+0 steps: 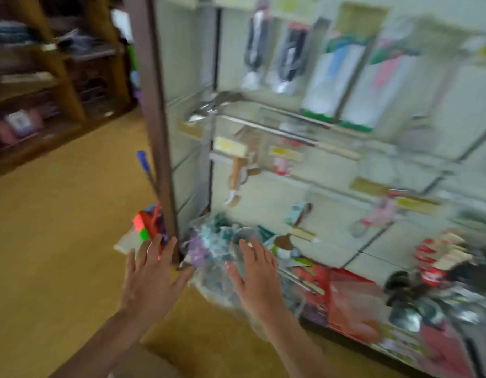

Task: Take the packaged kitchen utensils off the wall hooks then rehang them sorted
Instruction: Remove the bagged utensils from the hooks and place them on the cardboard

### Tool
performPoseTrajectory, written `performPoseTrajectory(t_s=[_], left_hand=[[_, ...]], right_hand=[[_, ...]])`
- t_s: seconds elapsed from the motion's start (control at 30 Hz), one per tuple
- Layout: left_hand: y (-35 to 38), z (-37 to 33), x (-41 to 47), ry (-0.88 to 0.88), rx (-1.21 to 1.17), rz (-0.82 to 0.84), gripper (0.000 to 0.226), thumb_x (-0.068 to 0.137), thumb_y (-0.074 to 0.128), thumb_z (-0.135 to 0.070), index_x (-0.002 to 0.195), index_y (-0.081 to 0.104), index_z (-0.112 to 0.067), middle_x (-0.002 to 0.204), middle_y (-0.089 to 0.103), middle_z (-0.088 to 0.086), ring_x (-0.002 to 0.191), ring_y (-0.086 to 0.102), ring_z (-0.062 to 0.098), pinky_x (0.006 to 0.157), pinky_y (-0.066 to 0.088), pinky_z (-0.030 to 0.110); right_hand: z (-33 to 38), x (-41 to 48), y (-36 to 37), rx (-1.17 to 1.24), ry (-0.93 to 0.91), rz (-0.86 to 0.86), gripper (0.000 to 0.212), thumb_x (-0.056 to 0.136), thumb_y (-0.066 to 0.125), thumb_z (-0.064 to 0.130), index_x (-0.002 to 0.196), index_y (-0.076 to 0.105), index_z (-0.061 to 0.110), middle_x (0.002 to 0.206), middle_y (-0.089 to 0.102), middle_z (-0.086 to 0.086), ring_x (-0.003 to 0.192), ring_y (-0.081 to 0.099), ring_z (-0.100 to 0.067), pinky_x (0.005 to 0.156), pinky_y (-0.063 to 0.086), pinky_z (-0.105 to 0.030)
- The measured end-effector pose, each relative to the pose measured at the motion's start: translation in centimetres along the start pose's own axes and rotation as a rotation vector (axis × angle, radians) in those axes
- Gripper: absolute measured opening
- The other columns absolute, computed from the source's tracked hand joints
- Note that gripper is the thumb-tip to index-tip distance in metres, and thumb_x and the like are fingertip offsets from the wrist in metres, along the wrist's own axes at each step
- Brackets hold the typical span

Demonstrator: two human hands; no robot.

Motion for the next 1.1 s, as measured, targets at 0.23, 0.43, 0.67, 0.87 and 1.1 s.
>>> performPoseTrajectory(t_s=[0.23,0.43,0.67,0.87,1.1], left_hand=[[-7.3,-20.0,1.2,0.333,-0.038,-0.054,0.088,0.084,0.022,-0.072,0.145,0.045,-0.012,0.144,0.048,0.018,0.134,0.041,0.037,0.111,0.032,0.056],[-10.2,-37.0,-1.7,0.569,-0.124,-0.06,0.088,0.083,0.019,-0.073,0.147,0.041,-0.017,0.152,0.039,0.014,0.141,0.031,0.032,0.118,0.021,0.053],[-10.4,-50.3,-7.1,0.75,-0.157,-0.057,0.086,0.086,0.019,-0.074,0.149,0.037,-0.019,0.153,0.036,0.011,0.143,0.029,0.03,0.118,0.019,0.053],[-9.0,-57.6,-10.2,0.825,-0.121,-0.023,0.079,0.09,0.024,-0.071,0.151,0.032,-0.021,0.156,0.032,0.009,0.145,0.025,0.028,0.12,0.016,0.052],[-7.8,-59.9,-10.6,0.802,-0.086,-0.02,0.081,0.088,0.023,-0.07,0.147,0.038,-0.017,0.15,0.04,0.014,0.139,0.033,0.032,0.116,0.023,0.055]], right_hand=[[-10.0,-5.5,-17.6,-0.05,0.277,-0.209,0.068,0.1,0.024,0.063,0.145,0.047,0.019,0.152,0.045,-0.01,0.141,0.039,-0.029,0.116,0.033,-0.045],[-18.1,-11.2,-29.0,-0.041,0.479,-0.324,0.065,0.099,0.037,0.058,0.15,0.04,0.019,0.158,0.036,-0.009,0.147,0.029,-0.029,0.12,0.021,-0.044],[-24.7,-17.8,-37.0,-0.099,0.574,-0.37,0.066,0.1,0.034,0.059,0.153,0.035,0.019,0.16,0.032,-0.007,0.149,0.023,-0.025,0.123,0.016,-0.044],[-30.1,-22.4,-40.7,-0.125,0.653,-0.386,0.066,0.101,0.034,0.062,0.154,0.029,0.024,0.163,0.027,-0.004,0.151,0.018,-0.02,0.124,0.014,-0.041],[-34.9,-25.2,-41.7,-0.089,0.673,-0.39,0.065,0.101,0.044,0.054,0.151,0.037,0.014,0.159,0.033,-0.012,0.148,0.027,-0.028,0.122,0.02,-0.045]])
Point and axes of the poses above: each hand's wrist, its own x-axis towards the middle knuckle, its own y-axis out of the palm, z = x × y, the point moved 5 cm from there along x, towards the middle knuckle
